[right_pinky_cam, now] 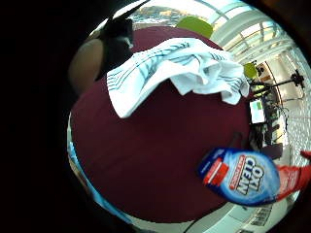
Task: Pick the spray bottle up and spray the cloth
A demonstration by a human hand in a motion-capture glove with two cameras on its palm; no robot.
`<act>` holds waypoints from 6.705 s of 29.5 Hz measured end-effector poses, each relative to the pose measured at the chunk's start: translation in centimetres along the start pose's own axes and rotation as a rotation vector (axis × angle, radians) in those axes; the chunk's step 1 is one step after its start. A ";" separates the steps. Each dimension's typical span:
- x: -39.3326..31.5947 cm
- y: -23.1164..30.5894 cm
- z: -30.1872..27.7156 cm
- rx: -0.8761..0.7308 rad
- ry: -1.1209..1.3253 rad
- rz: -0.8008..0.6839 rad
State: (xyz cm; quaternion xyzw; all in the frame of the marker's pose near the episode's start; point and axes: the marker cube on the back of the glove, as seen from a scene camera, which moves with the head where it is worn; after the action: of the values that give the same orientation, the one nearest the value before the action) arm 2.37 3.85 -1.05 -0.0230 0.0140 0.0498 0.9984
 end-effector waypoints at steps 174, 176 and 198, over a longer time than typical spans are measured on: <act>18.7 -4.5 -3.6 -0.055 -1.033 0.752; 18.7 -4.3 -3.6 -0.057 -1.032 0.759; 18.2 -4.1 -4.0 -0.054 -1.069 0.741</act>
State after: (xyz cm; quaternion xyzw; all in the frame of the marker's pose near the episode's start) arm 20.78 1.34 -5.38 -0.0137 -0.4790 0.3958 0.7834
